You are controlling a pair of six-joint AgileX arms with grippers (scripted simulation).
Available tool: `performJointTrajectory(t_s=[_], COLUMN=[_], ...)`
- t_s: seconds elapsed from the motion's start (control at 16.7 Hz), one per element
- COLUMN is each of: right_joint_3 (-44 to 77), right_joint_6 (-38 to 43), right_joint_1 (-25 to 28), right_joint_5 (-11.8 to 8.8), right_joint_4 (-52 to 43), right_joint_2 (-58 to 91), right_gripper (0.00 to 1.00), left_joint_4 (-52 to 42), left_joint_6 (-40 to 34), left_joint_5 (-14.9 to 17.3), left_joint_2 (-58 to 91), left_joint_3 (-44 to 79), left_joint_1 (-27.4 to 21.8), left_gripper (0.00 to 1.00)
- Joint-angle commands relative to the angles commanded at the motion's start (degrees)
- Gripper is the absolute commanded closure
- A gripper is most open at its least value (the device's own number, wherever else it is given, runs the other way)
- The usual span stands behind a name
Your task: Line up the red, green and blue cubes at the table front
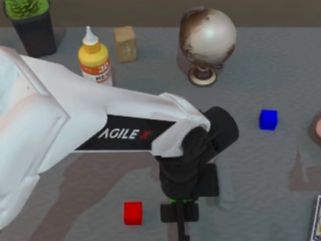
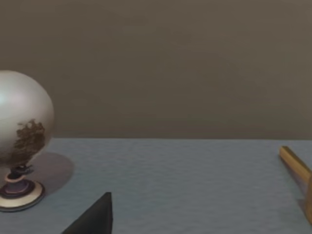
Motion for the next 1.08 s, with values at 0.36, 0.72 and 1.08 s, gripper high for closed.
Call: performJointTrajectory(t_s=[0.36,0.72,1.08], right_joint_3=[0.0,0.0,0.0], right_joint_6=[0.0,0.0,0.0], right_joint_1=[0.0,0.0,0.0], right_joint_5=[0.0,0.0,0.0], right_joint_4=[0.0,0.0,0.0], right_joint_2=[0.0,0.0,0.0], right_gripper=[0.00,0.00,0.00], left_joint_4=[0.0,0.0,-1.0], left_joint_6=[0.0,0.0,0.0], left_joint_5=[0.0,0.0,0.0], left_joint_2=[0.0,0.0,-0.4], left_joint_3=[0.0,0.0,0.7], left_joint_1=[0.0,0.0,0.2], left_gripper=[0.10,0.00,0.00])
